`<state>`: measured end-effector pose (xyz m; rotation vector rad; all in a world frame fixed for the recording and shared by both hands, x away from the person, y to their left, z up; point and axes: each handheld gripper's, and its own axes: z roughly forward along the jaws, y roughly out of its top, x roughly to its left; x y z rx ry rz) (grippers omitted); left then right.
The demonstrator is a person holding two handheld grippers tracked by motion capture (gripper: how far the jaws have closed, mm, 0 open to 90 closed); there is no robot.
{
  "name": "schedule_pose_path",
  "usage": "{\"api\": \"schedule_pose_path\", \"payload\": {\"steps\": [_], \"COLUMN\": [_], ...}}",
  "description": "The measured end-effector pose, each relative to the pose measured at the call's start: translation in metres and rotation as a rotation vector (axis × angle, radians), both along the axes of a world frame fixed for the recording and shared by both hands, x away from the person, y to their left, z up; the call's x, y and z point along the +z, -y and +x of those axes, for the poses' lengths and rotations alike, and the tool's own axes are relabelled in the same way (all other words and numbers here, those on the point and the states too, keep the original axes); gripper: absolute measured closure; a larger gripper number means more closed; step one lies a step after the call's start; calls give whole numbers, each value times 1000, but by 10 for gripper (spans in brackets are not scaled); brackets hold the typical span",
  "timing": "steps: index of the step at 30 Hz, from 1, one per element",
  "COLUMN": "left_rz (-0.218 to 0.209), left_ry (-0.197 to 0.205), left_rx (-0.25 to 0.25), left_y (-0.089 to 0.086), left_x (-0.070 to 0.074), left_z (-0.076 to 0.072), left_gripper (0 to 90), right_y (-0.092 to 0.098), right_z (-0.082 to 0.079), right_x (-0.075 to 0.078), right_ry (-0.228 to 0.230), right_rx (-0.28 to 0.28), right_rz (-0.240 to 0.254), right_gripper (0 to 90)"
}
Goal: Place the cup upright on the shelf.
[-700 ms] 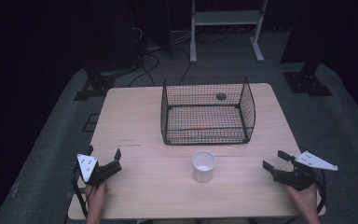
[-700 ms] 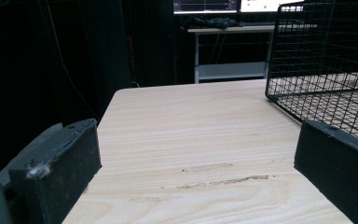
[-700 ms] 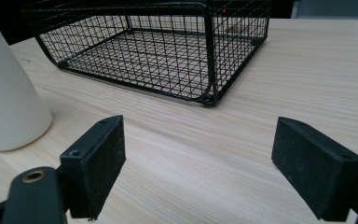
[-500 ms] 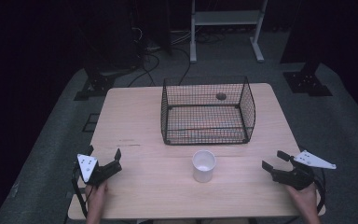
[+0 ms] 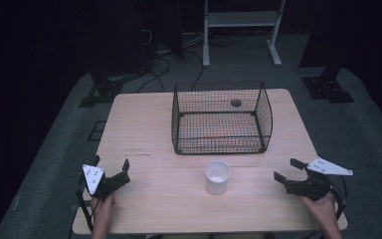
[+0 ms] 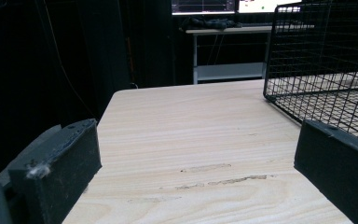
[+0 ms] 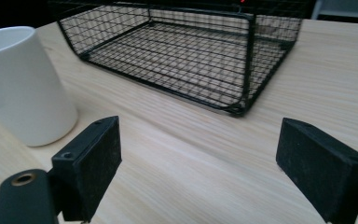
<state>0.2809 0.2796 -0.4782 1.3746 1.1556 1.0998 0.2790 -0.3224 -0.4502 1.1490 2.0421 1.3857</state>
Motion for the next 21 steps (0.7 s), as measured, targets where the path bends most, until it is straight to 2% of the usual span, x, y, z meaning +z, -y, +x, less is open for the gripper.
{"api": "schedule_pose_path", "payload": {"steps": [12, 21], "left_rz": [-1, -1], "left_ry": [0, 0], "left_rx": [0, -1], "left_y": [0, 0], "left_x": [0, 0], "left_z": [0, 0], "left_gripper": [0, 0], "right_y": [-20, -34], "right_z": [5, 4], "right_x": [8, 15], "right_ry": [-39, -42], "right_rx": [81, 151], "right_rz": [-28, -14], "right_gripper": [106, 91]}}
